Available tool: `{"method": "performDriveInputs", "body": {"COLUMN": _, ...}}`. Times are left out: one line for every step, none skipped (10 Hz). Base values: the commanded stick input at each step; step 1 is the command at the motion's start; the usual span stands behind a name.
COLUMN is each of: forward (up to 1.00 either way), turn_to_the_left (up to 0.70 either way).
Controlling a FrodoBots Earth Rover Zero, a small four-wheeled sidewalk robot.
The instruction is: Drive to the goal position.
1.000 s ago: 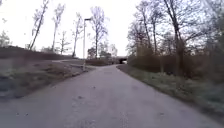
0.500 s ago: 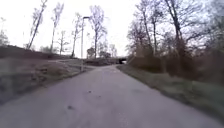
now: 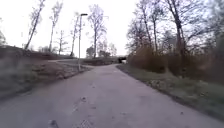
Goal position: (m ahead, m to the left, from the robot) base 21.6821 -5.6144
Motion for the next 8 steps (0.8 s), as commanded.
{"method": "performDriveInputs", "body": {"forward": 1.0, "turn_to_the_left": 0.01}}
{"method": "performDriveInputs", "body": {"forward": 1.0, "turn_to_the_left": 0.01}}
{"method": "performDriveInputs", "body": {"forward": 1.0, "turn_to_the_left": 0.01}}
{"method": "performDriveInputs", "body": {"forward": 1.0, "turn_to_the_left": 0.01}}
{"method": "performDriveInputs", "body": {"forward": 1.0, "turn_to_the_left": 0.01}}
{"method": "performDriveInputs", "body": {"forward": 1.0, "turn_to_the_left": 0.01}}
{"method": "performDriveInputs", "body": {"forward": 1.0, "turn_to_the_left": 0.01}}
{"method": "performDriveInputs", "body": {"forward": 1.0, "turn_to_the_left": 0.01}}
